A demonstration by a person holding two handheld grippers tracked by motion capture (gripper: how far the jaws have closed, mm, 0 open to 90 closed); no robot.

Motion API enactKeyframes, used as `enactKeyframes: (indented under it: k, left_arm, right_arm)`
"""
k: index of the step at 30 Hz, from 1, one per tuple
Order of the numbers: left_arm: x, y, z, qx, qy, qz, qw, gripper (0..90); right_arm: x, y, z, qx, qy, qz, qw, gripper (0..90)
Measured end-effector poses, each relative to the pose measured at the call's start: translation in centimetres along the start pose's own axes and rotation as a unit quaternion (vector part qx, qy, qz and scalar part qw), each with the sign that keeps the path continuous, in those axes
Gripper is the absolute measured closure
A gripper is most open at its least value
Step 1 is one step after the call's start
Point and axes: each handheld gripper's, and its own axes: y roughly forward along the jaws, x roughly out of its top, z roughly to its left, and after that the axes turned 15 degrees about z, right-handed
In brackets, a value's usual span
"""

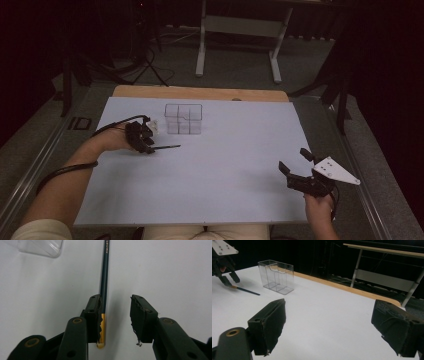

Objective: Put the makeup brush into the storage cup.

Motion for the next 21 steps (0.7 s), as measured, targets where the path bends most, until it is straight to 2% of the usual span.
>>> enactKeyframes:
  k: [3, 7, 14, 21]
  left_arm:
    - [0.2, 0.2, 0.3, -0.002, 0.005, 0.01, 0.9999, 64.9]
    - [0.4, 0.7, 0.5, -0.001, 0.019, 0.04, 0.999, 65.4]
    - [0.7, 1.6, 1.1, 0.011, 0.022, 0.074, 0.997, 69.2]
    - [1.1, 1.8, 1.3, 0.011, 0.029, 0.084, 0.996, 74.9]
  right_arm:
    - [0.0, 0.0, 0.0, 0.001, 0.001, 0.0, 1.0, 12.3]
    - [0.0, 0.0, 0.1, 0.001, 0.0, 0.001, 1.0, 12.3]
    - [0.0, -0.1, 0.1, 0.001, 0.0, 0.001, 1.0, 12.3]
    - [-0.1, -0.1, 0.0, 0.002, 0.001, 0.002, 1.0, 12.3]
